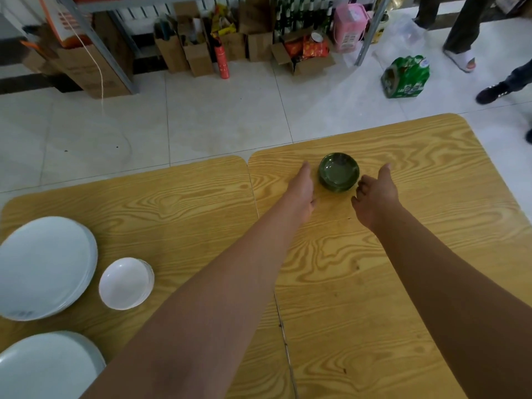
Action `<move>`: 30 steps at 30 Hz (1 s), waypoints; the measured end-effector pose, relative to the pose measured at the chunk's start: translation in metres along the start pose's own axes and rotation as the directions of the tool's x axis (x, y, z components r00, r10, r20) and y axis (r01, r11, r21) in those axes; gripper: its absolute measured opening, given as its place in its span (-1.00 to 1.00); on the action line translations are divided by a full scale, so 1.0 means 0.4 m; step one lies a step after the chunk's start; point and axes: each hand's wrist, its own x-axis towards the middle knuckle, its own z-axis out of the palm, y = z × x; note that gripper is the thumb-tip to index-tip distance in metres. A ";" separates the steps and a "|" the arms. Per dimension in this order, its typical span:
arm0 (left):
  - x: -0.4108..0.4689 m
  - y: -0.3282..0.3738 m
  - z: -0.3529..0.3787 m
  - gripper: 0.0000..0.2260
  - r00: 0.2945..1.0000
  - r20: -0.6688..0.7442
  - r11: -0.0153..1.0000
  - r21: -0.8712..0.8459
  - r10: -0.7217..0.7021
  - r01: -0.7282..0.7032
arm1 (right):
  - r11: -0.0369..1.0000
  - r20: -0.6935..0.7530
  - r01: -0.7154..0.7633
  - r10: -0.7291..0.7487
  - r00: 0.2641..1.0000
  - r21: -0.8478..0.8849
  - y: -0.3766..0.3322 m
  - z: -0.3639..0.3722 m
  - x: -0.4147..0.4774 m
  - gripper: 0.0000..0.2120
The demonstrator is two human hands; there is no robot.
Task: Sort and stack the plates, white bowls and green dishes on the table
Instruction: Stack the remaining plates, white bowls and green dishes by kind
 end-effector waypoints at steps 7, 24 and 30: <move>-0.237 -0.049 -0.254 -0.41 0.995 -0.094 0.999 0.018 -0.025 0.027 | 0.989 0.020 -0.066 0.064 0.998 0.129 0.189 -0.021 -0.182 -0.29; -0.550 -0.130 -0.889 -0.72 0.757 -0.644 0.973 -0.083 0.112 -0.214 | 0.896 0.215 -0.217 0.317 0.924 -0.388 0.658 0.474 -0.521 -0.31; -0.526 -0.113 -0.918 -0.52 0.814 -0.580 0.986 -0.129 0.013 -0.108 | 0.884 0.190 -0.199 0.302 0.934 -0.423 0.672 0.547 -0.505 -0.23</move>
